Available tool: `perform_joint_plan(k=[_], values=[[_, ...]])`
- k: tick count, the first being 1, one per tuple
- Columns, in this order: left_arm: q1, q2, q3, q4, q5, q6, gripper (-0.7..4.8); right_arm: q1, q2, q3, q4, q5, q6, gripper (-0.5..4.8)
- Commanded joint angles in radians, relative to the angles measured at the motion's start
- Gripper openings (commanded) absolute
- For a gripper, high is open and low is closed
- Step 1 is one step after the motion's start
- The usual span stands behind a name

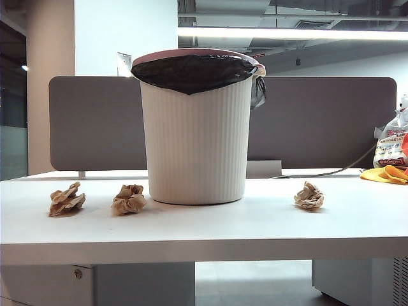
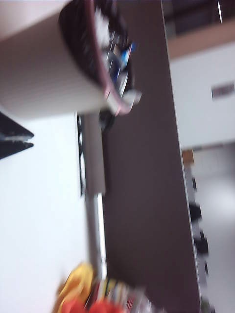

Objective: Pick up all the trash on the table and put it in the trash can.

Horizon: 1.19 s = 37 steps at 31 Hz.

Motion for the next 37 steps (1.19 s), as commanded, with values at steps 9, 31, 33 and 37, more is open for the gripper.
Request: perform_joint_plan(k=[9,31,33,37], values=[[-0.015,0.352,0.28,-0.078,0.077,-0.02,-0.05,0.045,0.332,0.403,0.018,-0.101,0.009,-0.05],[-0.355,0.933,0.376,-0.101,-0.217,0.124,0.82,0.891,0.78,0.475,0.096,0.224,-0.084,-0.05],[-0.355,0.996,0.376,-0.071,-0.227,0.133,2.52,0.913,0.812,0.475,0.121,0.219,-0.082,-0.05],[-0.354,1.105,0.376,-0.005,-0.226,0.181,4.79,0.925,0.85,0.475,0.135,0.213,-0.072,-0.05]])
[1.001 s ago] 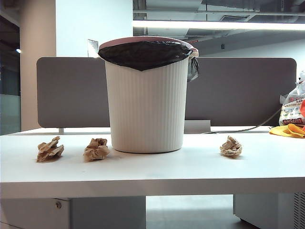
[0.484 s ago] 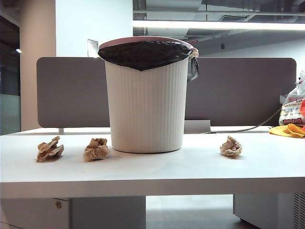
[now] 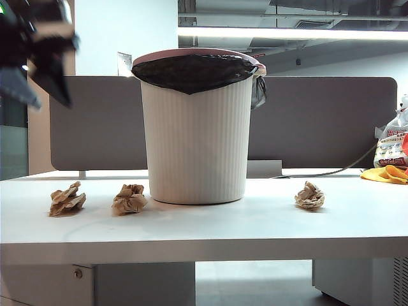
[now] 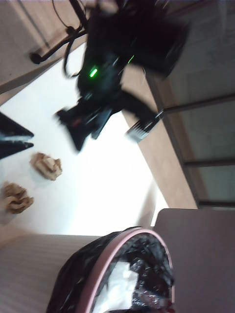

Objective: Pick up all the trash on the table and put it in the trash can.

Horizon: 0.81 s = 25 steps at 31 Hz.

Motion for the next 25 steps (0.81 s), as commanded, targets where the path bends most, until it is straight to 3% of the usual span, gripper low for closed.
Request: perform_joint_plan(k=[1,8,13,21,22,25], values=[[0.0,0.072,0.004,0.068,-0.006,0.039,4.79,0.004,0.019,0.004,0.023,-0.007,0.008,-0.05],[0.015,0.274,0.004,0.196,-0.039,0.043,4.79,0.001,0.054,0.003,0.018,-0.008,0.008,-0.05],[0.029,0.384,0.004,0.257,-0.117,0.043,4.79,0.001,0.063,0.003,-0.009,-0.008,0.008,-0.05],[0.039,0.47,0.004,0.334,-0.113,0.039,4.79,0.002,0.061,0.003,-0.045,-0.034,0.008,-0.05],[0.04,0.476,0.004,0.338,-0.112,0.039,4.44,0.002,0.061,0.003,-0.047,-0.035,0.008,-0.05],[0.04,0.483,0.004,0.336,-0.106,0.039,1.65,0.002,0.06,0.003,-0.053,-0.052,0.008,-0.05]])
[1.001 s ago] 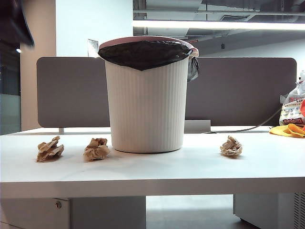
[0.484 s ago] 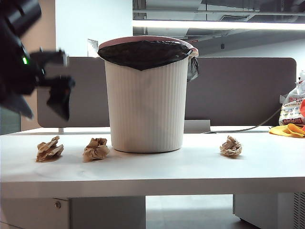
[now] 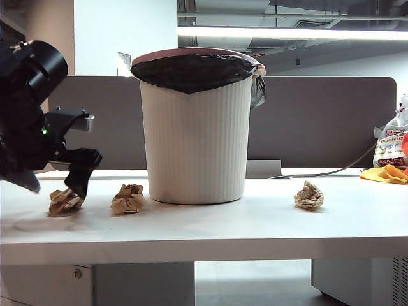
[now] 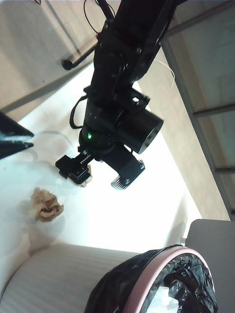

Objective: Pick up all the trash on the table and put it in the trash can.

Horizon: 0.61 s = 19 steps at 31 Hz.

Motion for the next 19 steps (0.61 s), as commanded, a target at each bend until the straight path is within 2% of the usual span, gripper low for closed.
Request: perform_joint_plan(k=[1,2,3,8,13,17,19], values=[[0.0,-0.001,0.003,0.01,0.012,-0.001,0.65,0.0,-0.006,0.003,0.003,-0.017,0.004,-0.05],[0.0,-0.001,0.003,0.013,0.014,-0.003,0.14,0.0,-0.007,0.003,0.003,-0.017,0.004,-0.05],[0.0,-0.001,0.003,0.017,0.013,-0.009,-0.07,-0.001,-0.01,0.003,0.003,-0.016,0.004,-0.05],[0.0,-0.026,0.016,0.006,0.012,-0.013,-0.06,-0.022,-0.061,0.004,0.003,-0.011,0.003,-0.05],[-0.003,-0.151,0.068,-0.01,0.018,-0.028,-0.06,-0.08,-0.142,0.004,-0.005,-0.006,0.003,-0.05],[-0.003,-0.307,0.13,-0.01,0.066,-0.05,-0.06,-0.14,-0.214,0.005,-0.006,-0.006,0.003,-0.05],[-0.004,-0.37,0.168,-0.009,0.121,-0.051,-0.06,-0.165,-0.238,0.005,-0.005,-0.006,0.003,-0.05]])
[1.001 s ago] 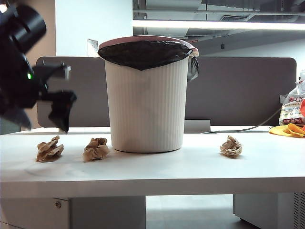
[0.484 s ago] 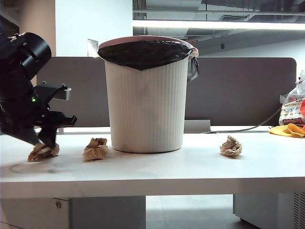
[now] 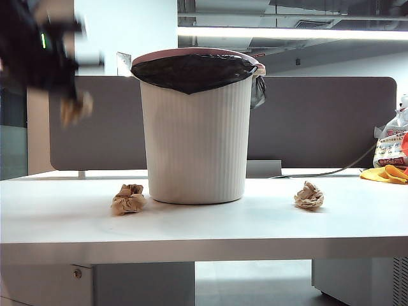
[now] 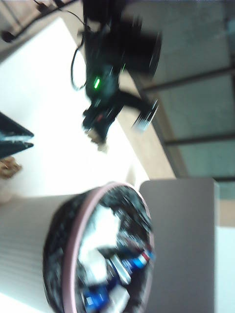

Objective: Pick up all the trash on the table and put it in the trash can.

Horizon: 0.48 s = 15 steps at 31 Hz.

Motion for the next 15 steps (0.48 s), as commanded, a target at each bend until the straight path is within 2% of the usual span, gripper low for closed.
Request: perform_joint_plan(k=[1,4,7,12,15], values=[[-0.005,-0.1,0.074,0.01,0.119,-0.029,-0.06,-0.041,-0.041,0.005,0.014,0.001,0.003,-0.05],[-0.021,-0.128,0.169,0.025,0.251,-0.089,-0.06,-0.075,-0.062,0.005,0.015,0.0,-0.001,-0.05],[-0.056,-0.114,0.265,0.038,0.359,-0.101,-0.06,-0.087,-0.063,0.007,0.016,-0.007,-0.003,-0.05],[-0.139,-0.015,0.389,0.033,0.353,-0.098,-0.06,-0.083,-0.043,0.061,-0.005,-0.01,-0.023,-0.05],[-0.143,0.082,0.448,0.039,0.355,-0.098,-0.06,-0.083,-0.029,0.111,-0.017,-0.01,-0.035,-0.05]])
